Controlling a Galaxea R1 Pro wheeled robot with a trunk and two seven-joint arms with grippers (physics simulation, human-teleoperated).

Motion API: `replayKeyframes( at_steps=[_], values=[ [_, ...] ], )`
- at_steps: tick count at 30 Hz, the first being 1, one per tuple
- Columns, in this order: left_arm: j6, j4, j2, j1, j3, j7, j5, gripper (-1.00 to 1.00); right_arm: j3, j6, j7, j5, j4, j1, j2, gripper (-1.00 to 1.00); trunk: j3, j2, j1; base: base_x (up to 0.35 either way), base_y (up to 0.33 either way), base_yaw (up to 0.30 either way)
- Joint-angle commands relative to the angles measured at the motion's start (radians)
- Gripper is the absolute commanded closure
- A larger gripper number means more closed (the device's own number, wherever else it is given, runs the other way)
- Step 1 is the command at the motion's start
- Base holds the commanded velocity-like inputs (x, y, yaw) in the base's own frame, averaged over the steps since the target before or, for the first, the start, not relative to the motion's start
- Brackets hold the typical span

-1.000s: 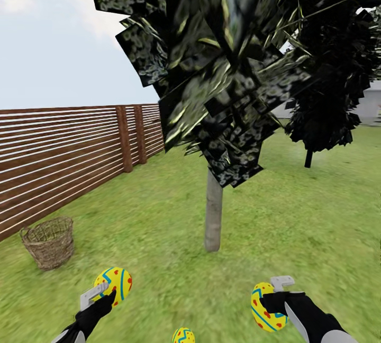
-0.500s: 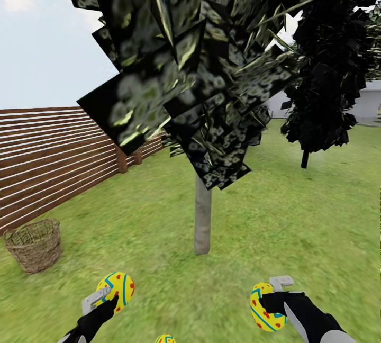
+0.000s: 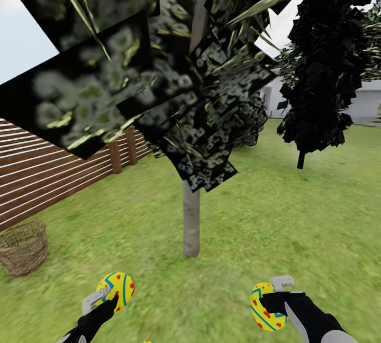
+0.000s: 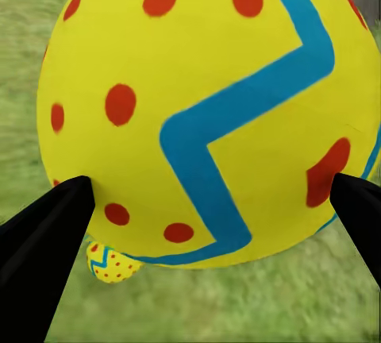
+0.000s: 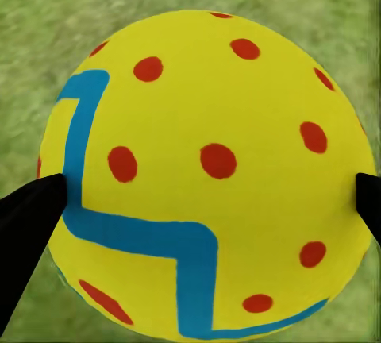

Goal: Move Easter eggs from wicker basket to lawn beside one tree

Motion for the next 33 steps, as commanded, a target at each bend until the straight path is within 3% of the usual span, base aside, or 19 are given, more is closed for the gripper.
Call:
replayKeyframes(
  at_steps=[1,3,6,9,12,14,17,18,20,30,33],
  values=[
    [-0.001,0.000,-0.001,0.000,0.008,-0.008,-0.005,1.00,0.003,0.002,0.000,-0.006,-0.002,0.000,-0.011,1.00,0.000,-0.001,0.001,0.099,-0.318,0.000],
    [0.003,0.011,-0.002,-0.001,0.007,-0.005,-0.019,1.00,0.002,0.002,0.000,-0.011,-0.003,0.000,-0.037,1.00,0.000,-0.001,0.001,0.120,-0.312,0.000],
    [0.010,0.017,0.003,-0.001,0.009,-0.005,-0.098,1.00,0.002,0.003,-0.001,-0.012,-0.004,0.000,-0.042,1.00,0.000,-0.001,0.001,0.163,-0.290,0.000],
    [0.045,-0.009,0.012,-0.001,0.014,-0.003,-0.114,1.00,0.002,0.006,0.000,-0.012,-0.006,0.000,-0.045,1.00,0.000,-0.001,0.001,0.199,-0.265,0.000],
    [0.184,-0.023,0.014,-0.001,0.013,-0.006,-0.118,1.00,0.004,0.007,0.000,-0.010,-0.006,0.000,-0.040,1.00,0.000,-0.001,0.001,0.170,-0.277,0.000],
    [0.231,-0.023,0.014,-0.001,0.012,-0.005,-0.123,1.00,0.005,0.007,-0.001,-0.008,-0.006,0.000,-0.037,1.00,0.000,-0.001,0.001,0.163,-0.279,0.000],
    [0.348,-0.034,0.020,-0.001,0.014,-0.005,-0.218,1.00,0.004,0.008,-0.001,-0.007,-0.005,0.000,-0.036,1.00,0.000,-0.001,0.001,0.144,-0.243,0.000],
    [0.384,-0.047,0.025,-0.001,0.015,-0.006,-0.228,1.00,0.004,0.008,-0.001,-0.007,-0.005,0.000,-0.036,1.00,0.000,-0.001,0.001,0.117,-0.181,0.000],
    [0.416,-0.058,0.027,-0.001,0.015,-0.008,-0.237,1.00,0.004,0.008,-0.001,-0.007,-0.005,0.000,-0.039,1.00,0.000,-0.001,0.001,0.137,-0.207,0.000],
    [0.417,-0.048,0.015,-0.001,0.011,-0.009,-0.241,1.00,0.008,0.008,-0.001,-0.003,-0.003,0.000,-0.031,1.00,0.000,-0.001,0.001,0.137,-0.293,0.000],
    [0.417,-0.047,0.002,0.000,0.011,-0.008,-0.242,1.00,0.008,0.008,-0.001,-0.003,-0.002,0.000,-0.030,1.00,0.000,-0.001,0.001,0.114,-0.307,0.000]
  ],
)
